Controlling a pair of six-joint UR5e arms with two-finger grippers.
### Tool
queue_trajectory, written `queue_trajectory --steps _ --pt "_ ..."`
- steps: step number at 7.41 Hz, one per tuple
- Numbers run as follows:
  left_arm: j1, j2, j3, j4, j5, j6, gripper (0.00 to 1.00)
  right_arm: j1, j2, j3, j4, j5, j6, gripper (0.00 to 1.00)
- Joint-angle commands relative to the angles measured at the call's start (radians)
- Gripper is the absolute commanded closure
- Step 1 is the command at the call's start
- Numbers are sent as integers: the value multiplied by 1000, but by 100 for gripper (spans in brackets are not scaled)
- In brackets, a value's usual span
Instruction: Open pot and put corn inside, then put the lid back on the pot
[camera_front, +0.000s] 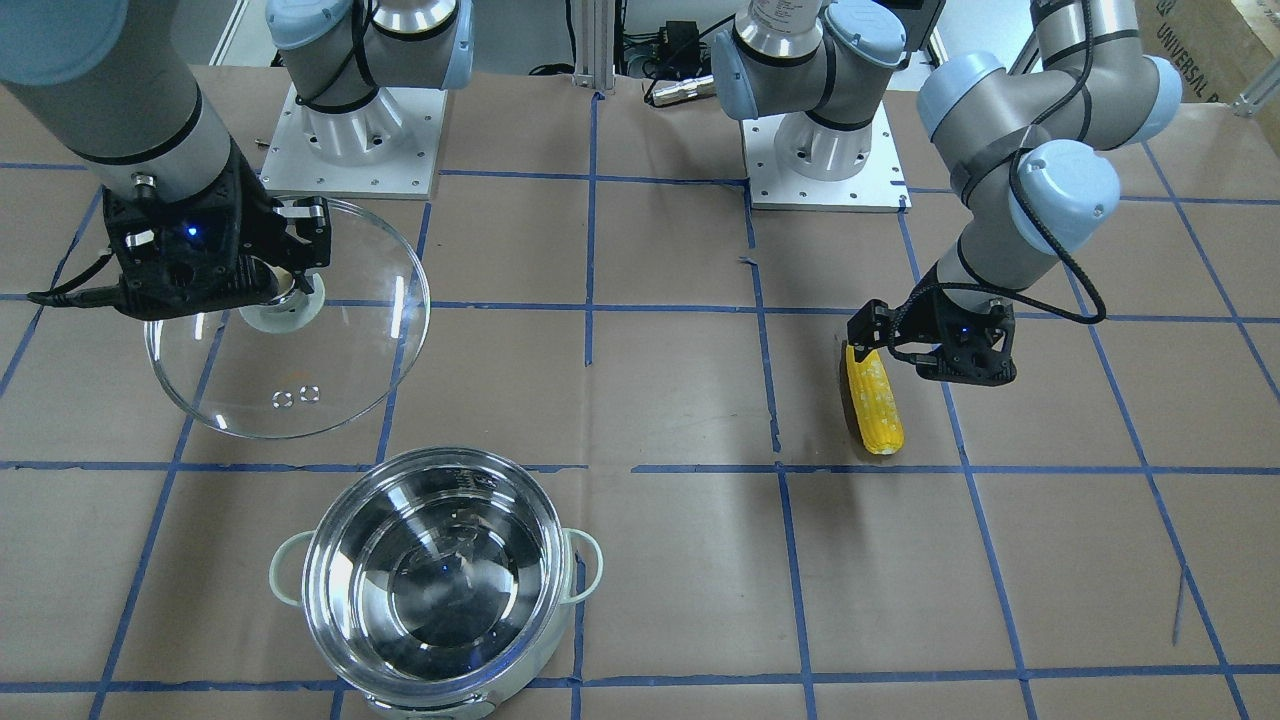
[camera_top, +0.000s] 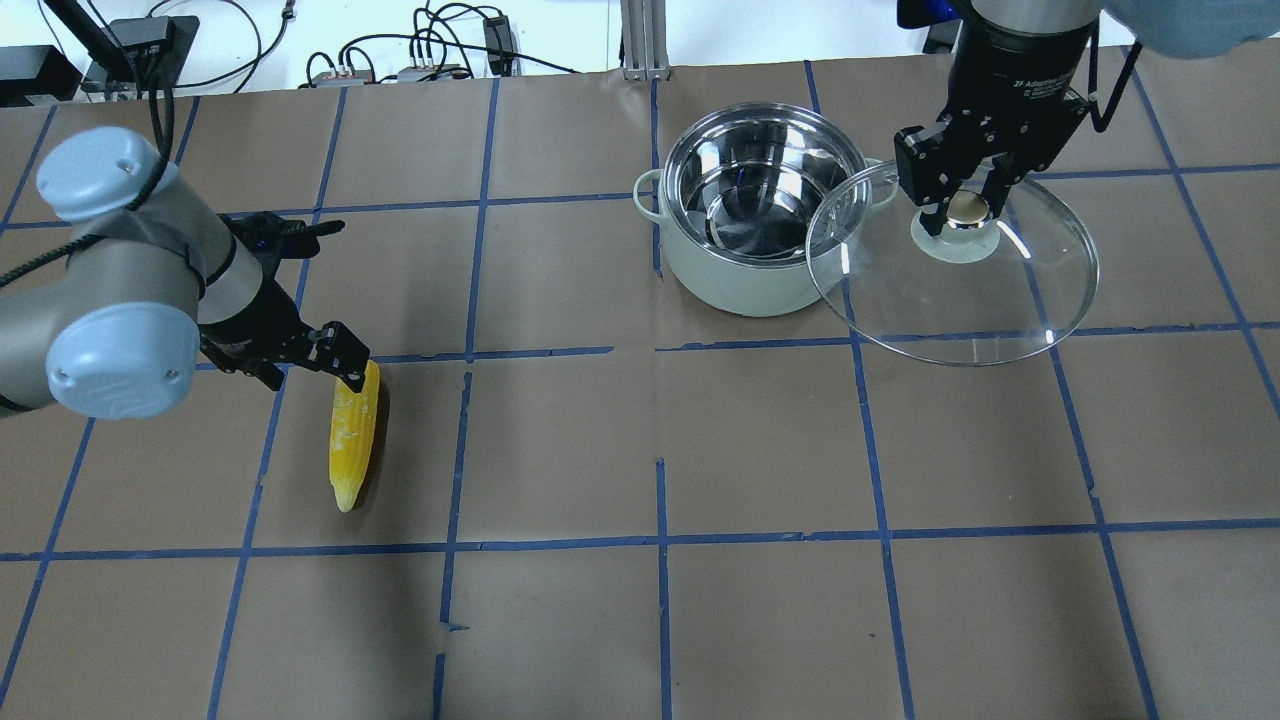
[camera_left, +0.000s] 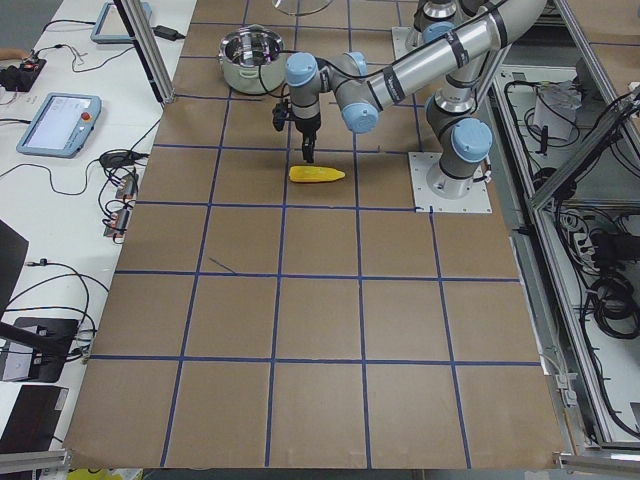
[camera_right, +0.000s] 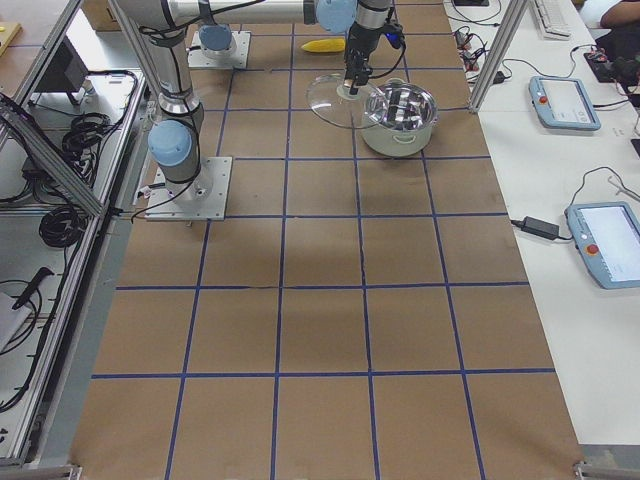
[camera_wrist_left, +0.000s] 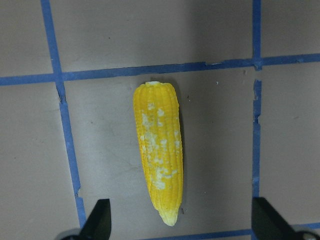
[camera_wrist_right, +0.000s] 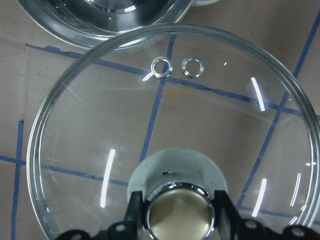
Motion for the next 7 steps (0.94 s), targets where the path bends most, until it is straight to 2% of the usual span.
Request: queue_trajectory --steps 1,3,4,5,6,7 --pt "1 -88 -45 138 8 8 0 5 -3 13 -49 8 8 76" --pt "1 -134 -48 143 6 15 1 5 -2 32 -49 17 3 76" --pt "1 -163 -50 169 6 18 10 5 -5 44 -49 17 3 76" --pt "-1 -177 -42 192 11 19 36 7 -9 42 -50 17 6 76" --pt "-1 -173 -47 193 11 19 74 7 -9 42 -50 19 6 76" --pt "-1 -170 -42 191 12 19 83 7 -9 41 -52 19 6 76"
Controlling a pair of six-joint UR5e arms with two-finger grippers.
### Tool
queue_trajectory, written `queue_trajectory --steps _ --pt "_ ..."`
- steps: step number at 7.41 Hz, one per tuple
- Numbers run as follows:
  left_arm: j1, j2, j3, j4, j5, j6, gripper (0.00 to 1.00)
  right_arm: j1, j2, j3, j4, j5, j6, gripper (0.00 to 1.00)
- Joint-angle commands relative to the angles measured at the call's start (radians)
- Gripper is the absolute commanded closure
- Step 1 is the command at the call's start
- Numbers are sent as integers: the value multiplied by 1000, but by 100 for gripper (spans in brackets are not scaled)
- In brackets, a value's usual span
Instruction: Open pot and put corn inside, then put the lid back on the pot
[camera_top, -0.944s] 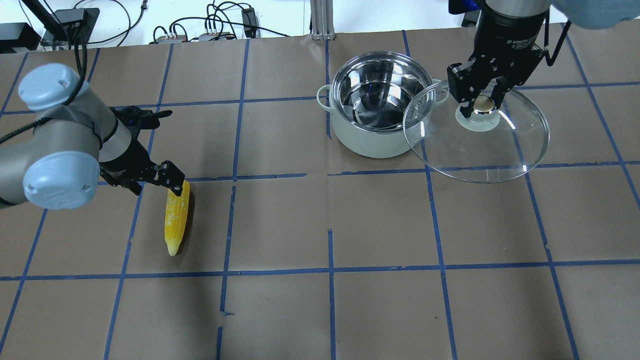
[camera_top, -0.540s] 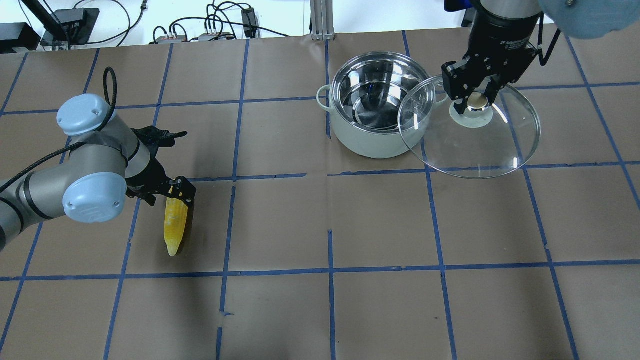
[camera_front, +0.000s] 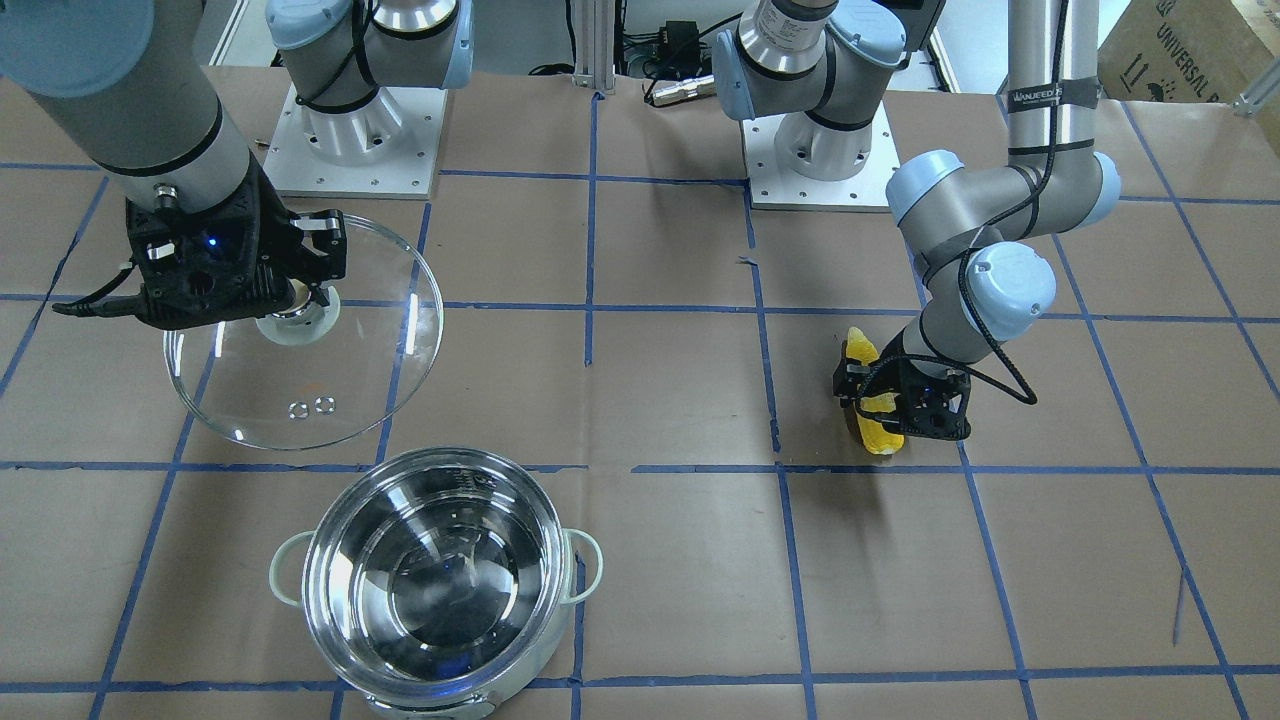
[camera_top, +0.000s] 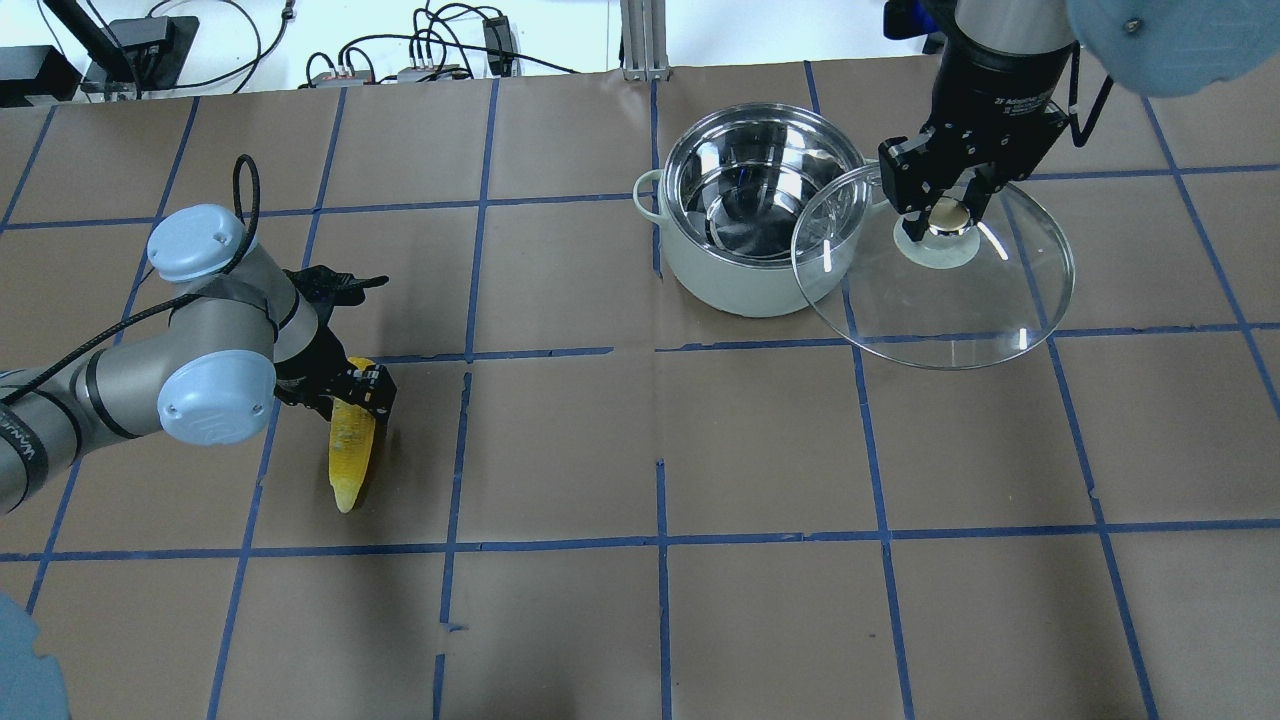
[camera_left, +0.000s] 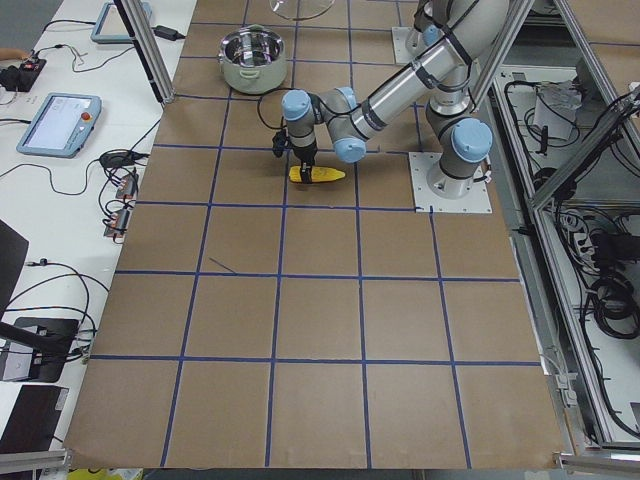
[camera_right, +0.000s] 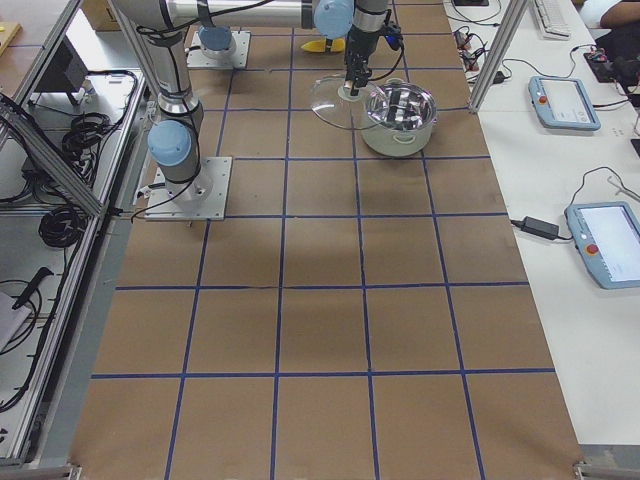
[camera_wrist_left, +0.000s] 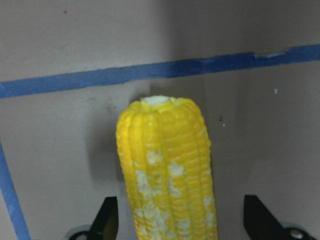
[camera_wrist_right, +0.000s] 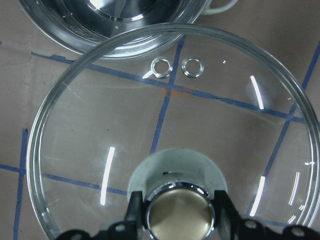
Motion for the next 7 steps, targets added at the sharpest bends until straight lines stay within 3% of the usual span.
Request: queue_trajectory --steps 1,3,7 --pt "-2 10 13 3 -1 -1 83 0 -1 -2 -3 1 0 76" --pt "-46 26 119 -84 -10 -68 83 0 -2 -5 -3 1 0 76" --pt "-244 -2 428 -280 -81 -264 83 0 -1 -4 -3 1 0 76"
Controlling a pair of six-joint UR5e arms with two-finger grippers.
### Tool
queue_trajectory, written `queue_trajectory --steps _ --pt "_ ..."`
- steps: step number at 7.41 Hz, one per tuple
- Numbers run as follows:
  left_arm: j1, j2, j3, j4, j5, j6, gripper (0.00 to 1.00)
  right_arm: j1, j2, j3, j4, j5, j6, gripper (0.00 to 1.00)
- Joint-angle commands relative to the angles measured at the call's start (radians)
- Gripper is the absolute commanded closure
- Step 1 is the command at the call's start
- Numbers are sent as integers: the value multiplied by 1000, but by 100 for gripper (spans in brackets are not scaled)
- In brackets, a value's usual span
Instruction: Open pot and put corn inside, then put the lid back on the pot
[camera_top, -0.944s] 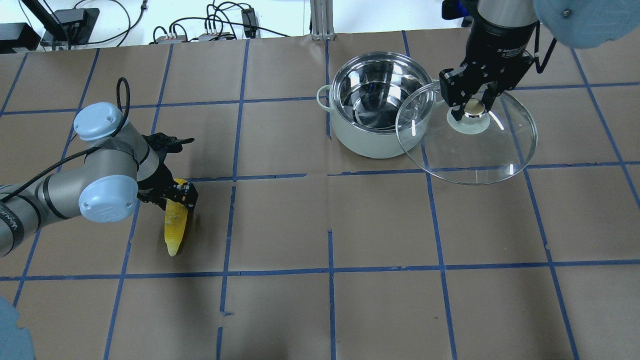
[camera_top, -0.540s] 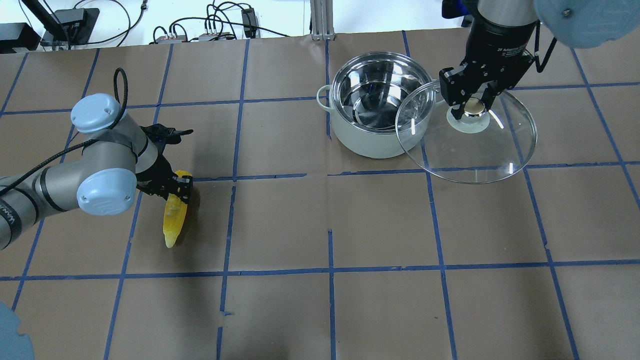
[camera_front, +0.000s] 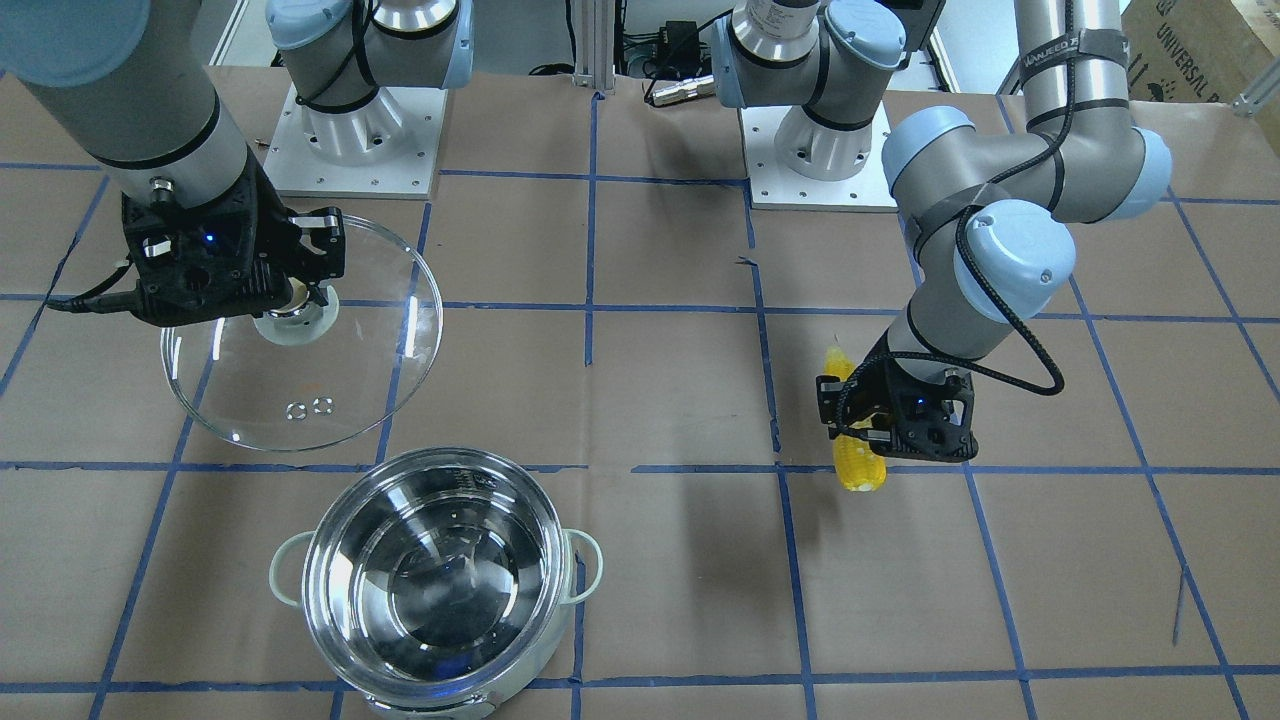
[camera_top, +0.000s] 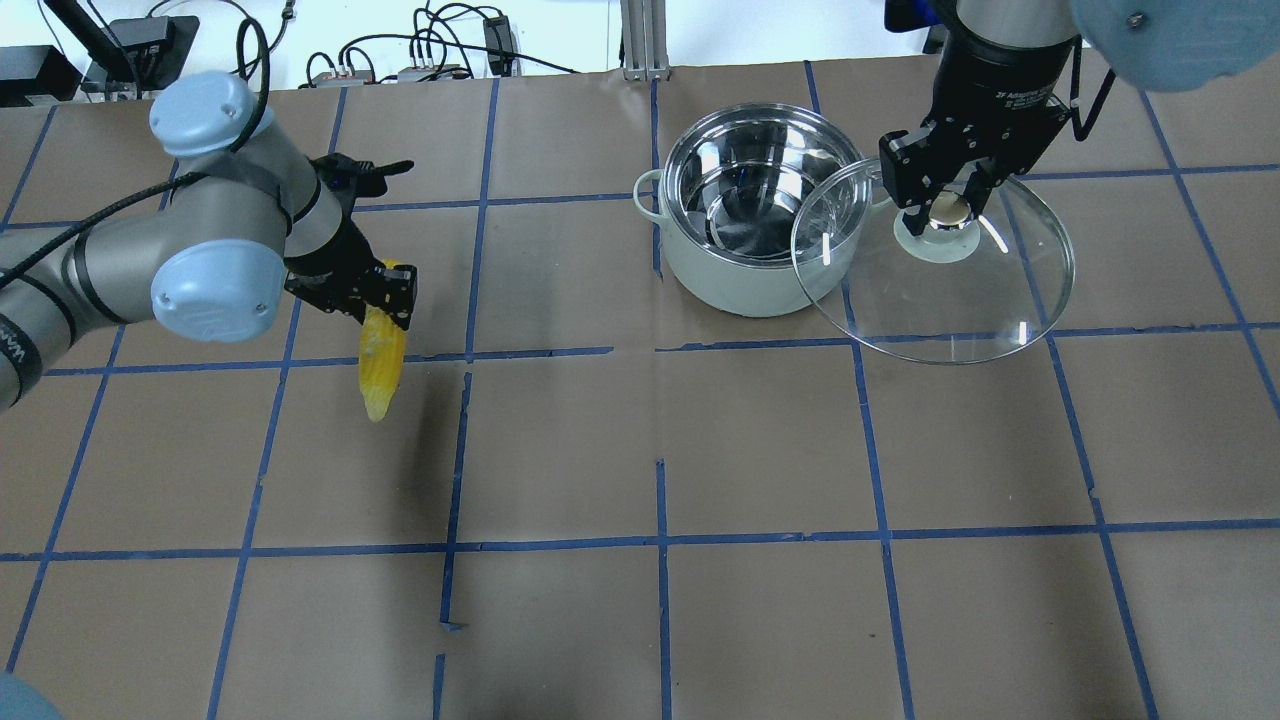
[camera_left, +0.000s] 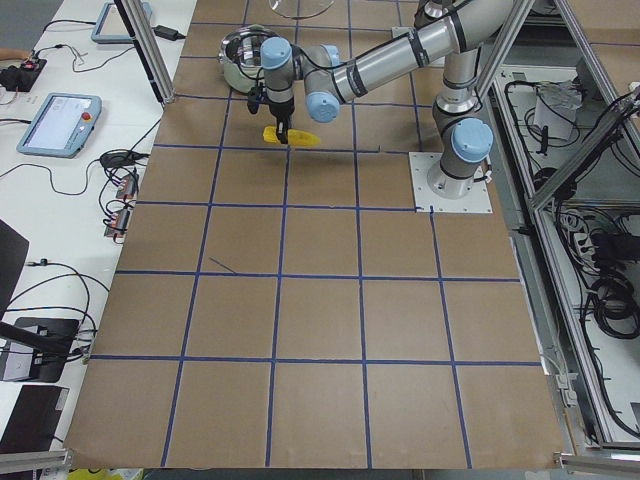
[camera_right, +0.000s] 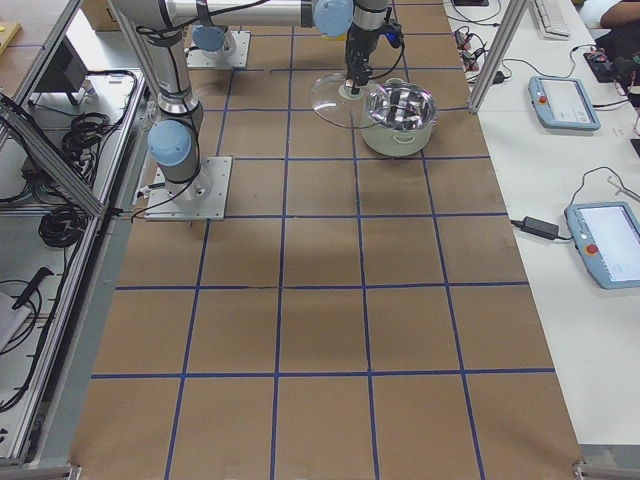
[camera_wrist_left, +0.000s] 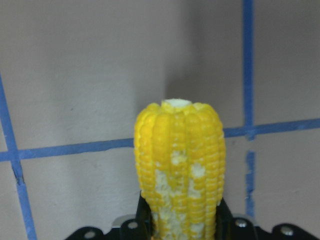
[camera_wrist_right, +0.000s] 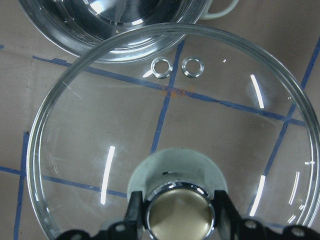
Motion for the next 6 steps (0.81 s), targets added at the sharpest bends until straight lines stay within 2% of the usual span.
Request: queue_trajectory --steps 1,4,6 --pt "-116 -52 198 -84 -47 -97 83 0 0 4 0 0 0 76" --pt "-297 -220 472 -101 -45 -246 82 0 0 7 0 14 0 75" --pt "-377 -352 650 -109 -40 -319 81 0 0 5 -2 24 2 74"
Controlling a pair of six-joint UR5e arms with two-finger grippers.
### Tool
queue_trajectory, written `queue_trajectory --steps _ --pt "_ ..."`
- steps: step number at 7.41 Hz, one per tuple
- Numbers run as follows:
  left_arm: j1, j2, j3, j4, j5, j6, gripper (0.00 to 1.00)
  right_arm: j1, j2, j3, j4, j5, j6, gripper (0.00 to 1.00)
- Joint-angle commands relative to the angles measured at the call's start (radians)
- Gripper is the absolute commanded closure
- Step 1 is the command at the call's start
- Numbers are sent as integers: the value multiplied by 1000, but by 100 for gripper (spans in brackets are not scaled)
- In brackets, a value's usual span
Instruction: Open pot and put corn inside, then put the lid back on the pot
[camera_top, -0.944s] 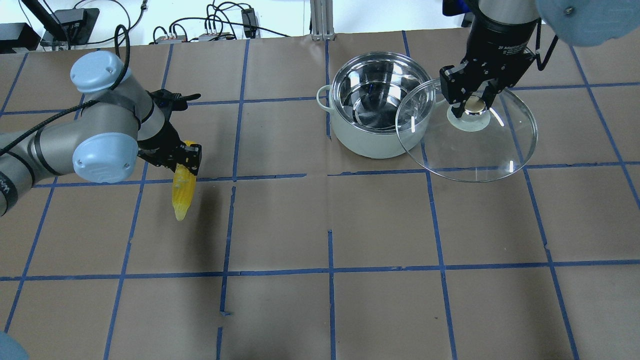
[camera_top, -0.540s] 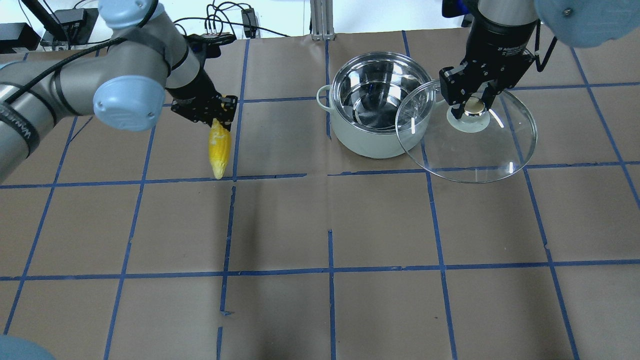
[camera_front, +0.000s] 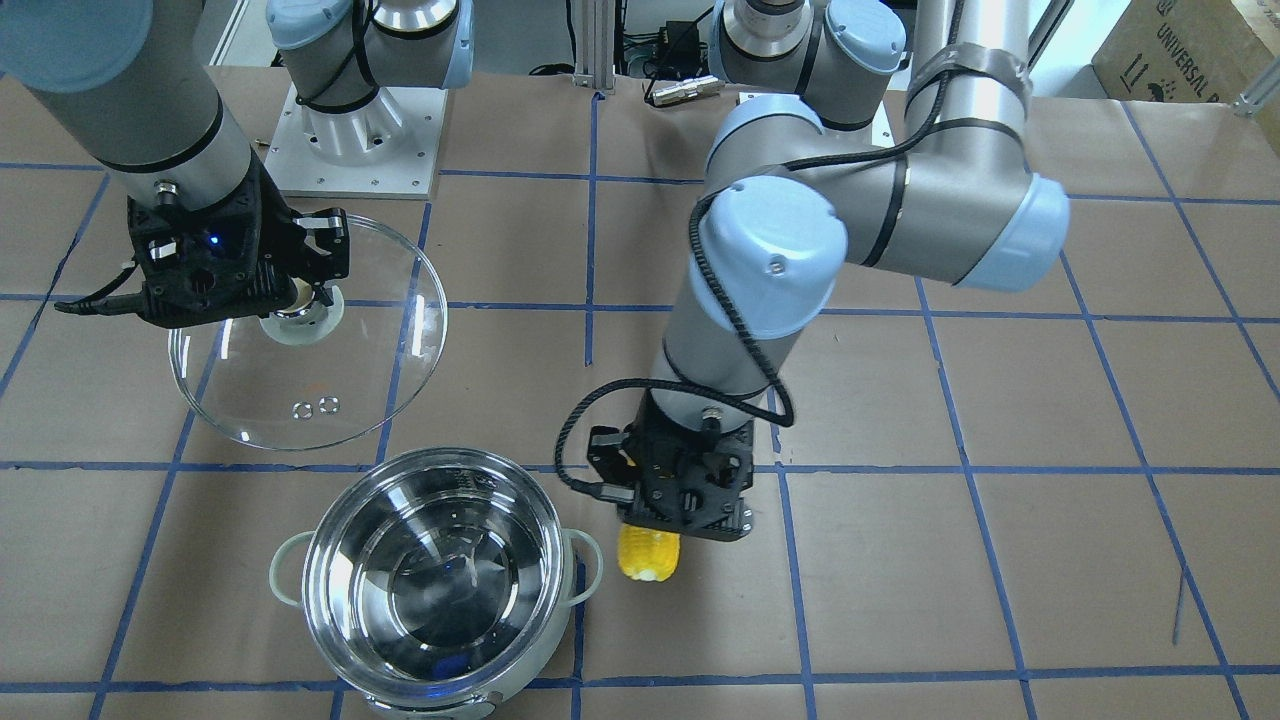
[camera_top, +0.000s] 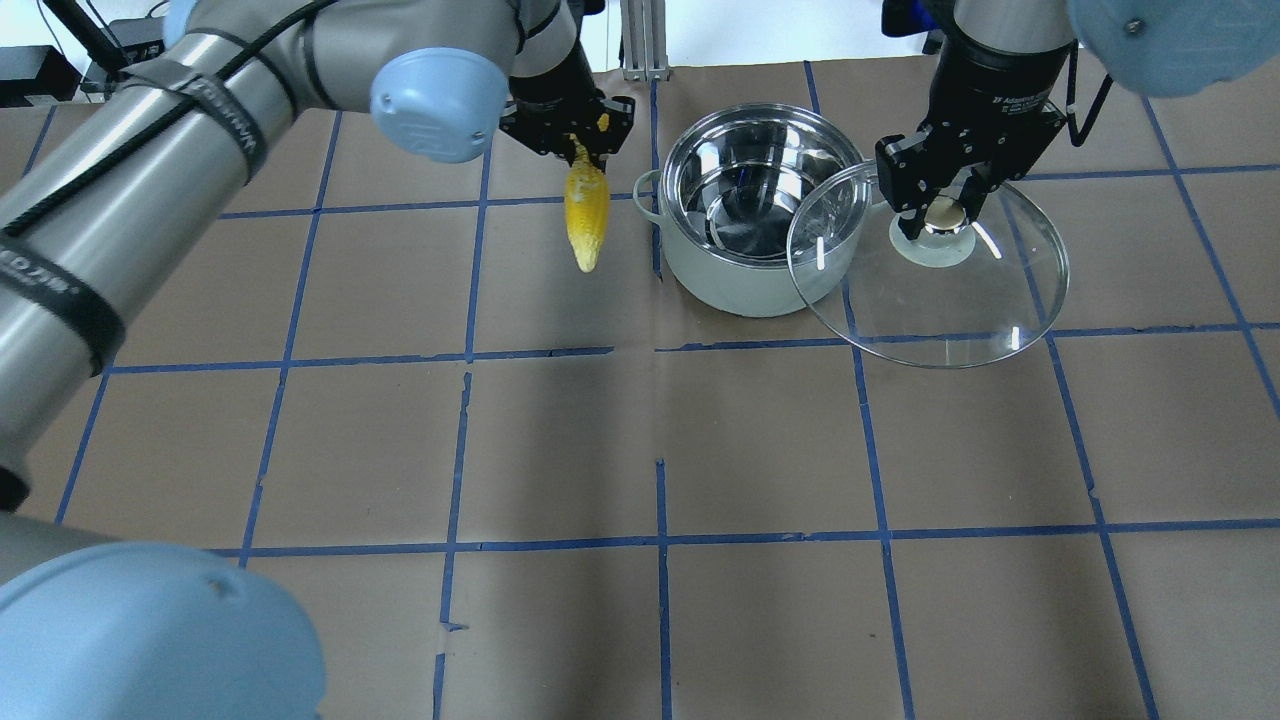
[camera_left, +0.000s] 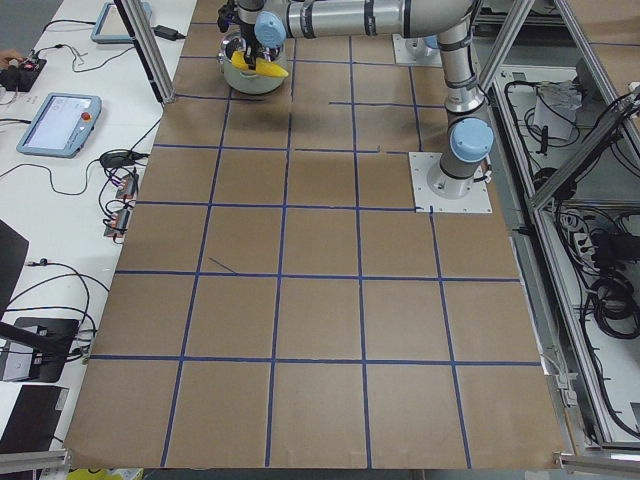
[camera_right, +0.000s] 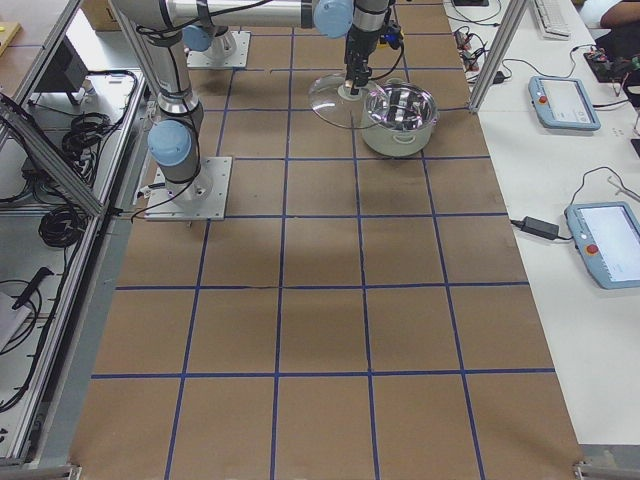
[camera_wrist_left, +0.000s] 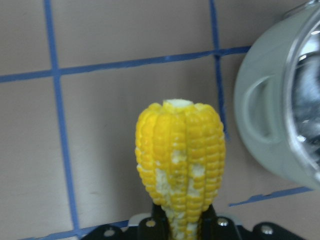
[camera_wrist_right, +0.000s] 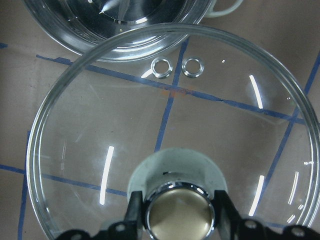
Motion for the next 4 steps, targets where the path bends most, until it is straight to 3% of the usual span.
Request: queue_trajectory --steps 1,4 --pt "-78 -140 200 -32 4 -91 80 0 1 0 -3 9 -1 74" --pt "-135 -273 405 -87 7 -169 79 0 4 -6 -3 8 -1 74"
